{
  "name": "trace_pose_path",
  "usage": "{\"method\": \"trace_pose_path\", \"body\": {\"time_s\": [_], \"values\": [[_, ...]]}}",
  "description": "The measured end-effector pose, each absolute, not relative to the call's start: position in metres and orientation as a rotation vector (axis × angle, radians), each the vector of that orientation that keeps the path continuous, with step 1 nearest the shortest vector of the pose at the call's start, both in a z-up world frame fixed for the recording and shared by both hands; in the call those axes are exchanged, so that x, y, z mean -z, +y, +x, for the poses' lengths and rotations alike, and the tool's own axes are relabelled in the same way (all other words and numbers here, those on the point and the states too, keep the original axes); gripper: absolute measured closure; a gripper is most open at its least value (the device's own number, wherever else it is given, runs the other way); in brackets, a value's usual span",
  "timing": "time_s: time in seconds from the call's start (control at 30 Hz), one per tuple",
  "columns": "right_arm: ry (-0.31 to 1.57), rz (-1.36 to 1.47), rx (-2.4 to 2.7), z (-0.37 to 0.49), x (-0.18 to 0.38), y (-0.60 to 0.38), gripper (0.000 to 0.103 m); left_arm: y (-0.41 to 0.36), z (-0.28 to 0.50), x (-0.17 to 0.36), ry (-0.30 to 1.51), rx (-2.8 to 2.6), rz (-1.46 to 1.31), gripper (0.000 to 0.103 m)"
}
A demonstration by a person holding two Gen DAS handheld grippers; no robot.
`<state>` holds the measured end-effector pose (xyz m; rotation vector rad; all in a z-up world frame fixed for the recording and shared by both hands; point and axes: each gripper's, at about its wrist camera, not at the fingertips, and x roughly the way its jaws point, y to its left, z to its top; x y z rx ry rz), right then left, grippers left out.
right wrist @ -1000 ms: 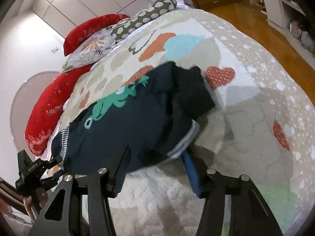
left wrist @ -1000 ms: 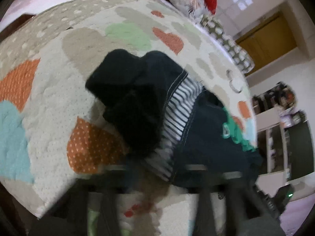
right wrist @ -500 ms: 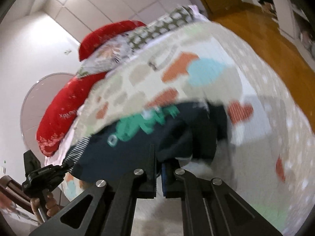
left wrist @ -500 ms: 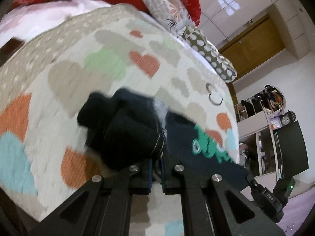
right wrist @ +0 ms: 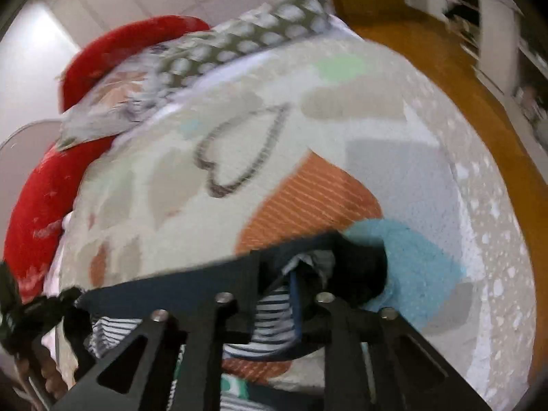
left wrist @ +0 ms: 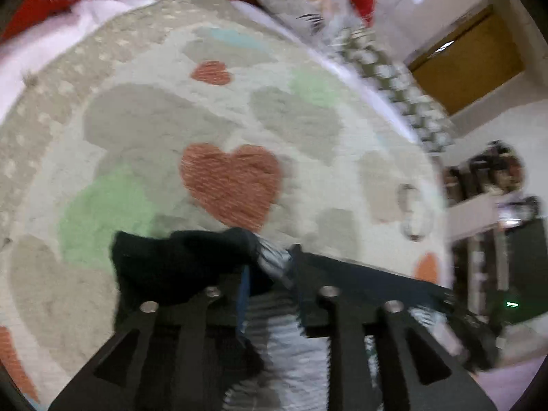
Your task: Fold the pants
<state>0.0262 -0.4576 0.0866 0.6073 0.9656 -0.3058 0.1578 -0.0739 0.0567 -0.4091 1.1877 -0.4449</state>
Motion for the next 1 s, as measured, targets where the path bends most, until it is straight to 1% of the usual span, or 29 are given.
{"method": "trace_pose_path", "body": {"time_s": [0.03, 0.07, 0.1, 0.13, 0.2, 0.23, 0.27, 0.4, 0.5, 0.53, 0.57, 0.6, 0.63, 0.67, 0.7, 0.73, 0.77, 0.8, 0.9, 1.0], "values": [[0.933, 0.651, 0.274, 0.019, -0.088, -0.462, 0.077, -0.068, 0.152, -0.063, 1.166, 0.468, -0.425, 0.055], [0.908, 0.668, 0.259, 0.012, -0.090, -0.465, 0.064, -0.063, 0.148, -0.069, 1.147, 0.476, -0.430, 0.045], [0.883, 0.679, 0.252, 0.005, -0.094, -0.467, 0.052, -0.058, 0.144, -0.075, 1.130, 0.478, -0.431, 0.044], [0.860, 0.687, 0.256, -0.007, -0.098, -0.470, 0.050, -0.050, 0.136, -0.082, 1.109, 0.490, -0.431, 0.044], [0.840, 0.691, 0.267, -0.026, -0.105, -0.472, 0.044, -0.036, 0.124, -0.086, 1.092, 0.486, -0.422, 0.038], [0.836, 0.691, 0.264, -0.036, -0.107, -0.473, 0.043, -0.025, 0.114, -0.085, 1.083, 0.457, -0.405, 0.035], [0.836, 0.687, 0.258, -0.047, -0.109, -0.472, 0.042, -0.018, 0.106, -0.082, 1.077, 0.432, -0.391, 0.034], [0.852, 0.644, 0.262, -0.095, -0.108, -0.464, 0.038, 0.010, 0.075, -0.055, 1.121, 0.358, -0.352, 0.033], [0.868, 0.613, 0.287, -0.123, -0.097, -0.457, 0.037, 0.009, 0.061, -0.031, 1.185, 0.399, -0.369, 0.032], [0.875, 0.602, 0.300, -0.131, -0.091, -0.454, 0.037, 0.003, 0.057, -0.021, 1.206, 0.409, -0.367, 0.029], [0.879, 0.601, 0.303, -0.137, -0.087, -0.451, 0.037, -0.002, 0.053, -0.019, 1.194, 0.401, -0.353, 0.022], [0.884, 0.607, 0.303, -0.141, -0.082, -0.449, 0.037, -0.010, 0.049, -0.020, 1.162, 0.390, -0.330, 0.019], [0.888, 0.621, 0.296, -0.144, -0.076, -0.446, 0.037, -0.021, 0.047, -0.022, 1.150, 0.397, -0.306, 0.018], [0.884, 0.624, 0.301, -0.144, -0.072, -0.443, 0.036, -0.032, 0.047, -0.022, 1.159, 0.403, -0.276, 0.019], [0.873, 0.605, 0.319, -0.143, -0.070, -0.438, 0.035, -0.041, 0.047, -0.022, 1.171, 0.392, -0.237, 0.041], [0.863, 0.573, 0.329, -0.140, -0.071, -0.431, 0.036, -0.050, 0.048, -0.022, 1.188, 0.362, -0.182, 0.079], [0.875, 0.551, 0.314, -0.135, -0.070, -0.426, 0.053, -0.057, 0.048, -0.022, 1.215, 0.368, -0.156, 0.079], [0.904, 0.543, 0.289, -0.129, -0.069, -0.422, 0.085, -0.057, 0.046, -0.025, 1.218, 0.365, -0.157, 0.080], [0.913, 0.599, 0.252, -0.131, -0.074, -0.422, 0.088, -0.038, 0.035, -0.044, 1.196, 0.360, -0.188, 0.080], [0.897, 0.602, 0.219, -0.147, -0.089, -0.416, 0.089, -0.010, 0.022, -0.057, 1.181, 0.366, -0.239, 0.080]]}}
